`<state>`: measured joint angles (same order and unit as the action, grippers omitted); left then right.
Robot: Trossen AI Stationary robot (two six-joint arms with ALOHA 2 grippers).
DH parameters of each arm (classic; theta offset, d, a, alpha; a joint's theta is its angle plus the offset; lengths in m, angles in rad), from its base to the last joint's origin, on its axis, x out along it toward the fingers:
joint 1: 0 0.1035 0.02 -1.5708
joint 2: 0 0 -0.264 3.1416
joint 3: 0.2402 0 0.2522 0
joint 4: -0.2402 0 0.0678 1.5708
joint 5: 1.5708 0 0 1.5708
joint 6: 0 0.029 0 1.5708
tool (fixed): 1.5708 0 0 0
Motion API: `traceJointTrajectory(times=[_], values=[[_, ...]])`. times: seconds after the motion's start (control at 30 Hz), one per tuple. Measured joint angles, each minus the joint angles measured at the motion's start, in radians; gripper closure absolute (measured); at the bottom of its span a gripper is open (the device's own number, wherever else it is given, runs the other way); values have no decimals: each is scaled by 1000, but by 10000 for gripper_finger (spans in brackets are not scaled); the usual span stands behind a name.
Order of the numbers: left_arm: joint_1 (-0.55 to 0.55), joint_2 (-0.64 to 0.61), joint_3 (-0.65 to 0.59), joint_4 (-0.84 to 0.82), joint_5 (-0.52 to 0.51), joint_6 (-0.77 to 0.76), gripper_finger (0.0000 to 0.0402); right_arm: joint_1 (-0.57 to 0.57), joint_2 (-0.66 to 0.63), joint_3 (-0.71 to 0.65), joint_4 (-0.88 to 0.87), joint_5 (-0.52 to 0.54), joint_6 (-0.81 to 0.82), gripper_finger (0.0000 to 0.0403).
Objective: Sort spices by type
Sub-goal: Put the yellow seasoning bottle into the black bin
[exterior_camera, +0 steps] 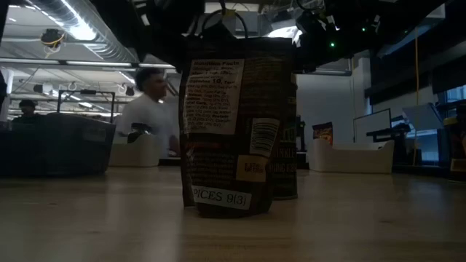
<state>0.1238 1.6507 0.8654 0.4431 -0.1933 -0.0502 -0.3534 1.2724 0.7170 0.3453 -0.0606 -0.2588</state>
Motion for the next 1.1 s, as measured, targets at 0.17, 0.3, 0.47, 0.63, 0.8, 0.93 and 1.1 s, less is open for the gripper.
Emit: traceJointTrajectory(times=[0.17, 0.3, 0.47, 0.63, 0.8, 0.93, 1.1], values=[[1, 72, 0, 76, 16, 33, 143, 0, 0, 0, 1, 0, 0, 205], [2, 113, 0, 105, 17, 33, 143, 0, 0, 0, 1, 0, 0, 205], [2, 156, 0, 166, 34, 33, 143, 0, 0, 0, 3, 0, 0, 205], [4, 180, 0, 177, 35, 33, 143, 0, 0, 0, 4, 0, 0, 205], [10, 192, 0, 172, 36, 37, 143, 0, 0, 0, 3, 0, 0, 205], [15, 216, 2, 194, 37, 40, 143, 0, 0, 0, 3, 0, 0, 205], [13, 255, -1, 180, 35, 43, 143, 0, 0, 0, 4, 0, 0, 205]])
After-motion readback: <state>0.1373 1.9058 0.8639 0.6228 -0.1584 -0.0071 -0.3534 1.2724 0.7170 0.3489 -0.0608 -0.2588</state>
